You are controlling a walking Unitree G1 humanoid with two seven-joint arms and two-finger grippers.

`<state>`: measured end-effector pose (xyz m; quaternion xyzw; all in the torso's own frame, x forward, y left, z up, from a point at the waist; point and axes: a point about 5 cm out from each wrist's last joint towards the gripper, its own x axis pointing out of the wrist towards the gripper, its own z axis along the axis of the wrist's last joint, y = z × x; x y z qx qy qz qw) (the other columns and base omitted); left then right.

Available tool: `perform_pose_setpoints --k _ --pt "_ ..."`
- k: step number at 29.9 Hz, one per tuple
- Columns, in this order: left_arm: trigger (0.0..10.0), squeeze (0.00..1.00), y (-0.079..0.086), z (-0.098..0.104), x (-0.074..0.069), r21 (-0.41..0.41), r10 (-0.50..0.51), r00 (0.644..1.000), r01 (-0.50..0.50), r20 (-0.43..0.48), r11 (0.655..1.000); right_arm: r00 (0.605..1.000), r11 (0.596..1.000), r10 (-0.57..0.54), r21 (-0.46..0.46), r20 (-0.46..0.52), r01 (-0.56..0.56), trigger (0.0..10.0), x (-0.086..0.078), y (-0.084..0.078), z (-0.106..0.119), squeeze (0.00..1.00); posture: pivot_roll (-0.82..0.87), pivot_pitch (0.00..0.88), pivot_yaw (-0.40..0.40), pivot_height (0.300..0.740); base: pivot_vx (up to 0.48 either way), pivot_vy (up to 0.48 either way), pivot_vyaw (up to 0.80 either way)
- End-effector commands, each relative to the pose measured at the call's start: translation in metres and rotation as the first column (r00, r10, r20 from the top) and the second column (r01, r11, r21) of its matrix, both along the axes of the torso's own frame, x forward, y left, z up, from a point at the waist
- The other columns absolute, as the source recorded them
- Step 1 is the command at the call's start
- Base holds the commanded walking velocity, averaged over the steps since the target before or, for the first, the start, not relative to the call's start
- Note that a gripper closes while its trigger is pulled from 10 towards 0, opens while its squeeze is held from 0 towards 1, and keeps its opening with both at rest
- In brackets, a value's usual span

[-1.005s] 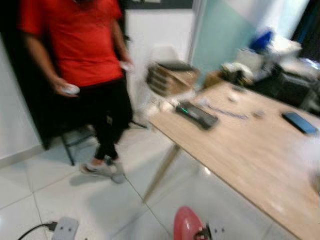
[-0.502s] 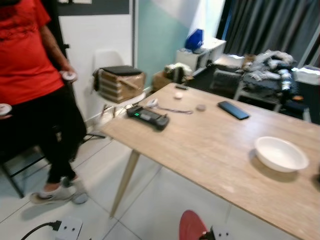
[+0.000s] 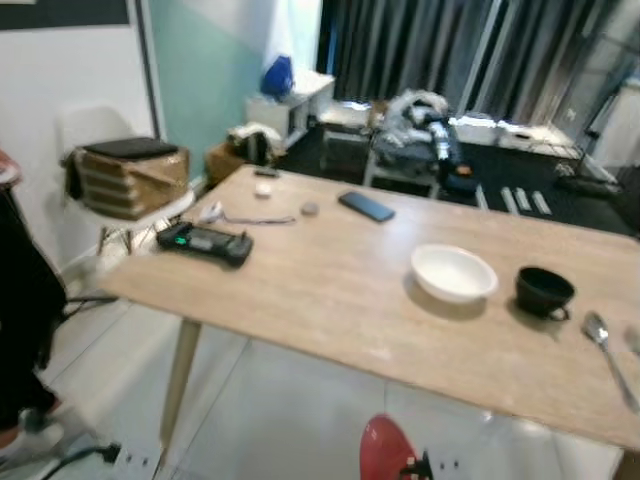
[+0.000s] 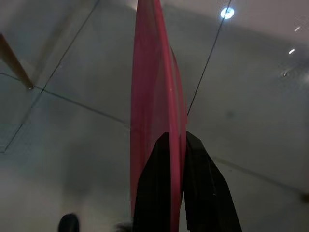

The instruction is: Setting the table

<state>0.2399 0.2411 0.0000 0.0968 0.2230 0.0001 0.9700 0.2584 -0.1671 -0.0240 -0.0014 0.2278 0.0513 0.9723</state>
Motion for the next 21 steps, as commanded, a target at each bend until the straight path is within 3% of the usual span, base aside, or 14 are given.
perform_pose_setpoints --k 1,21 --pt "10.0 0.00 -0.0029 -0.0050 -0.0029 -0.003 -0.010 1.000 0.010 -0.024 1.000 1.000 1.000 -0.010 -0.013 -0.024 0.010 10.0 -0.0056 -0.0053 -0.0045 0.00 0.07 0.073 0.035 0.740 0.000 0.000 -0.80" --pt "10.0 0.00 -0.0026 -0.0062 -0.0045 -0.003 -0.008 1.000 0.008 -0.028 1.000 0.999 1.000 -0.013 -0.016 -0.029 0.013 10.0 -0.0067 -0.0063 -0.0054 0.00 0.07 0.081 0.035 0.740 0.000 0.000 -0.80"
